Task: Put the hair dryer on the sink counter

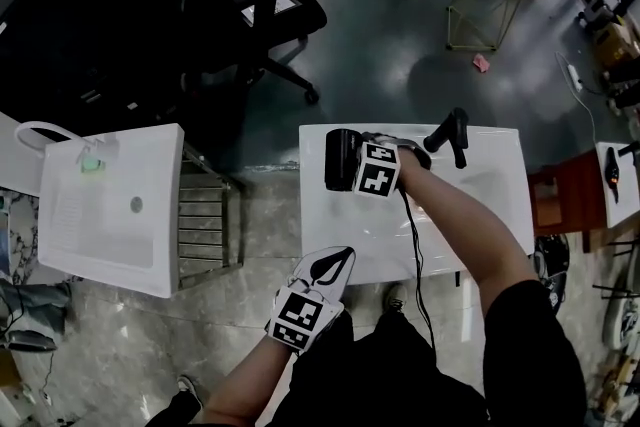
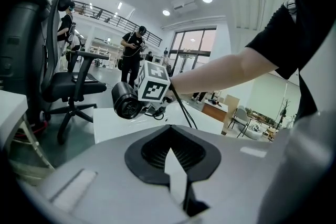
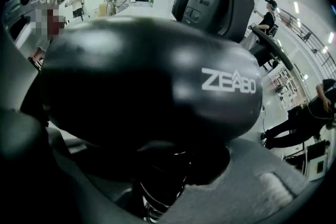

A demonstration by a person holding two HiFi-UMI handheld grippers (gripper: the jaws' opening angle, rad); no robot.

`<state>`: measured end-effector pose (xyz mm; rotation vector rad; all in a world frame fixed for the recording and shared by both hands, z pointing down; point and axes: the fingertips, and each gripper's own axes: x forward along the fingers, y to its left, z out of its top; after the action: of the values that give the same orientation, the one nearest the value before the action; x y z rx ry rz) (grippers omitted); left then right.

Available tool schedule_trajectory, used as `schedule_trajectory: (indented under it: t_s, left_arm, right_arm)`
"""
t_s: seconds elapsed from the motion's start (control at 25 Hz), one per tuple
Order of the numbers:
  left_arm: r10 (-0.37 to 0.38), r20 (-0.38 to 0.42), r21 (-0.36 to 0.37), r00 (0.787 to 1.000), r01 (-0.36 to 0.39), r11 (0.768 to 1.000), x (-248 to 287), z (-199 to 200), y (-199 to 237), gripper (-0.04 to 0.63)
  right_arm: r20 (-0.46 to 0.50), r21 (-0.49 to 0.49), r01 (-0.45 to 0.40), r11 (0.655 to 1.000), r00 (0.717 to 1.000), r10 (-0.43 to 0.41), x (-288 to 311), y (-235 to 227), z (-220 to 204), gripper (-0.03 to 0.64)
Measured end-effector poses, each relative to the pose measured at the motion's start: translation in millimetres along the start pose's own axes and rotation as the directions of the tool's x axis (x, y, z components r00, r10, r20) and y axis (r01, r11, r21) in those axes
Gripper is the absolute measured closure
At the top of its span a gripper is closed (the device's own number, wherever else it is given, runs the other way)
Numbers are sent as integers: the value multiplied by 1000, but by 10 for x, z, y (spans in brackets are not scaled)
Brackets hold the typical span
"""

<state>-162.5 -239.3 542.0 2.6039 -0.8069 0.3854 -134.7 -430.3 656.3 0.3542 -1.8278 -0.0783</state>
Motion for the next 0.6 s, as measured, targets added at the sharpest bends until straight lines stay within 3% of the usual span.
schedule_trajectory:
  t_s: [0.16,0.4,0.6]
  left_arm:
    - [7,0,-17,1000,-7,1000,-13,-29,-2,592]
    - [21,7,-28,1000,-20,999,-71,-41,51,592]
    - [26,3,-53,1000,-26,998,-97,-113,61,592]
  right_arm:
    - [-79,-63,-20,998,997,15,155,-67,-45,436]
    - [-133,-54,-39,998,991,31,327,-151,-55,436]
    - [-200,-106,-68,992,979,46,455,-174,-86,434]
